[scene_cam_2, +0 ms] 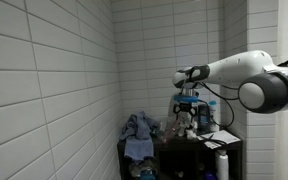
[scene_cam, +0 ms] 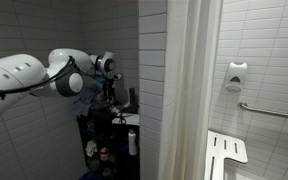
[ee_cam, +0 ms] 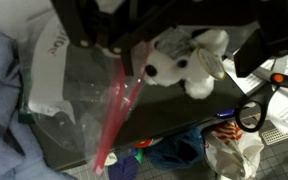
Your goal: Pick up the dog plush toy then place it back on the cabinet.
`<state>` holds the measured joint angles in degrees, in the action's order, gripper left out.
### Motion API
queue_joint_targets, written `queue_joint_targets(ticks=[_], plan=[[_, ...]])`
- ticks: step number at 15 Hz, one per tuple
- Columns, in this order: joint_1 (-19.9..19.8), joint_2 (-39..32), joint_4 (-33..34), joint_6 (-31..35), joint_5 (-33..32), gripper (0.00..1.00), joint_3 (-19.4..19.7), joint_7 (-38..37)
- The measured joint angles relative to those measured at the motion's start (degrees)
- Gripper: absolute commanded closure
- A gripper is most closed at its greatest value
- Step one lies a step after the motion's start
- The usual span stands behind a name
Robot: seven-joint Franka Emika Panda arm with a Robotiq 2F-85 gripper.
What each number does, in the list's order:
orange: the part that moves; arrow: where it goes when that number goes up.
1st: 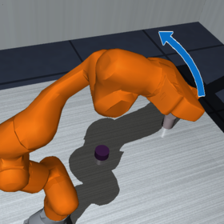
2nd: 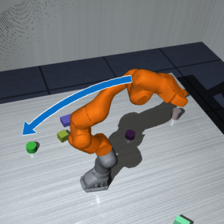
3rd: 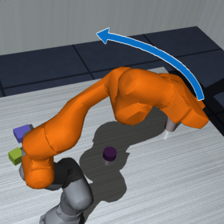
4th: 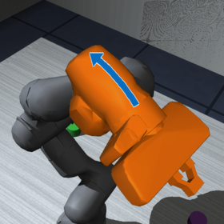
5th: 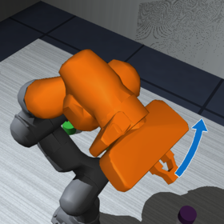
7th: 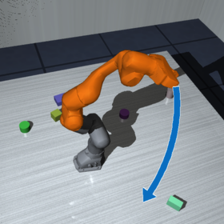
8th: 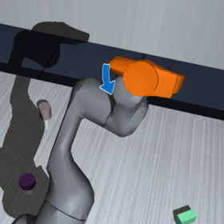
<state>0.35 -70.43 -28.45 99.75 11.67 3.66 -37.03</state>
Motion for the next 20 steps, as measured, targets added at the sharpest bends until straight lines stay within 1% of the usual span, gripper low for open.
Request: queue_joint_targets(ticks=[3, 4, 5, 6, 8, 9, 13, 15, 16, 17, 18, 20], plan=[[0.33, -1.21, 0.0, 6.66, -0.13, 0.0, 0.65, -4.52], [0.45, -1.47, 0.0, 8.06, -0.27, 0.25, 0.88, -5.55], [0.59, -1.65, 0.0, 9.12, -0.44, 0.26, 1.23, -6.49], [0.68, -1.76, -0.01, 9.85, -0.73, 0.32, 1.46, -7.21], [0.83, -1.83, 0.0, 10.45, -1.21, 0.47, 1.99, -8.48], [0.83, -1.84, 0.0, 10.45, -1.4, 0.56, 2.14, -8.91], [0.86, -1.84, -0.01, 10.3, -1.66, 0.85, 2.95, -11.02], [0.9, -1.83, 0.02, 10.19, -1.66, 0.96, 3.32, -12.16], [0.92, -1.82, 0.05, 10.16, -1.66, 0.98, 3.45, -12.64], [0.95, -1.79, 0.09, 10.15, -1.66, 0.98, 3.51, -13.06], [0.97, -1.76, 0.13, 10.14, -1.66, 0.96, 3.55, -13.23], [1.08, -1.64, 0.17, 10.12, -1.66, 0.98, 3.57, -13.37]])
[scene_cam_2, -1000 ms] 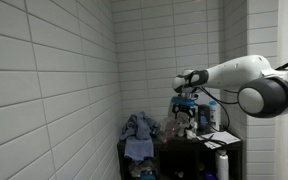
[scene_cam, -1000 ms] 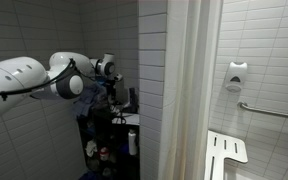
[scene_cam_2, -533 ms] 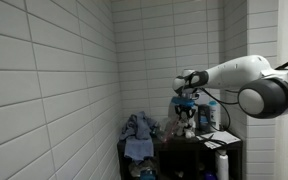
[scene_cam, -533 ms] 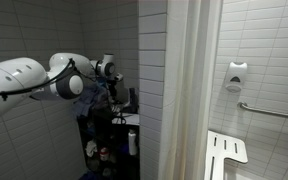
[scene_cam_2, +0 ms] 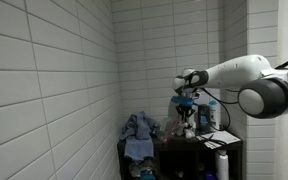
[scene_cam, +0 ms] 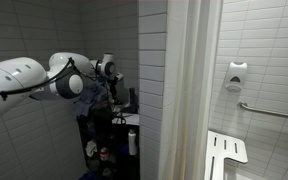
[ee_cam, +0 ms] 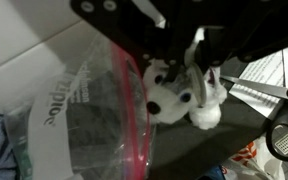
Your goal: Pick up the dog plush toy then place it back on the cabinet.
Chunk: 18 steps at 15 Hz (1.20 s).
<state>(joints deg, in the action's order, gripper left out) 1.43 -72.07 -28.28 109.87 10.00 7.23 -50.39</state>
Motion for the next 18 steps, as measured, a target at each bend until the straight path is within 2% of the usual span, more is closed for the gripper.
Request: queue_joint_targets(ticks=[4, 10, 14, 18], plan=[[0.61, 0.46, 1.01, -0.82, -0.16, 0.96, 0.13, 0.03], [3.87, 5.45, 7.95, -12.78, -7.52, 0.96, 1.07, 1.67], [7.01, 12.11, 8.07, -17.79, -13.26, 0.96, 1.07, 3.44], [8.54, 15.14, 7.95, -21.31, -14.43, 0.96, 0.48, 6.73]])
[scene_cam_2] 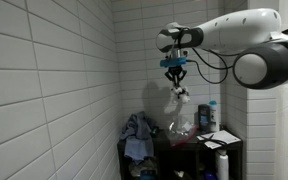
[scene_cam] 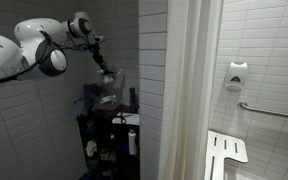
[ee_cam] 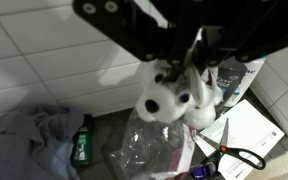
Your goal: Pick up the dog plush toy then place it back on the cabinet.
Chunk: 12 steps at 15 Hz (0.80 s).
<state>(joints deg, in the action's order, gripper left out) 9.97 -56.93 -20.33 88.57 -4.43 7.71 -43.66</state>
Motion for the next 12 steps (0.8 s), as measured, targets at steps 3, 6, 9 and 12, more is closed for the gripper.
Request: queue_joint_targets(ticks=[3, 6, 9, 12], plan=[[-0.18, 0.39, 0.02, -4.2, 0.44, 0.96, -1.22, 4.21], [-1.27, 0.38, -0.03, -9.2, 0.84, 0.96, -2.16, 9.04], [-3.3, 0.58, -0.04, -13.35, 0.84, 0.96, -2.36, 15.11], [-6.44, 1.65, -0.08, -14.89, 0.41, 0.96, -2.23, 21.84]])
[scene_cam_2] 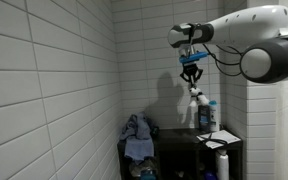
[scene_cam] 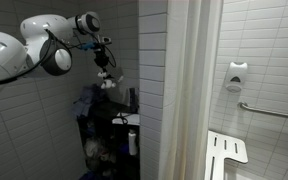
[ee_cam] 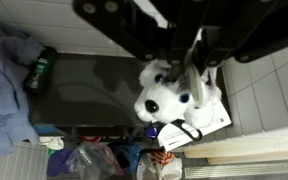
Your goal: Pick up the dog plush toy then place it back on the cabinet.
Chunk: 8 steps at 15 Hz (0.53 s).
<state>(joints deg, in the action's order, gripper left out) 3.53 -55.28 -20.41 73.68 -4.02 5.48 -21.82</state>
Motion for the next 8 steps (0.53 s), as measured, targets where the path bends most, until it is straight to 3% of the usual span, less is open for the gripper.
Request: queue_joint_targets(ticks=[5, 6, 8], plan=[[-5.83, 2.87, -0.07, -0.21, 0.08, 0.96, 0.02, 9.12], [-6.62, 3.03, -0.12, -0.23, 0.13, 0.61, 0.0, 9.87], [-7.46, 3.03, -0.35, -0.16, 0.17, 0.56, -0.04, 10.19]])
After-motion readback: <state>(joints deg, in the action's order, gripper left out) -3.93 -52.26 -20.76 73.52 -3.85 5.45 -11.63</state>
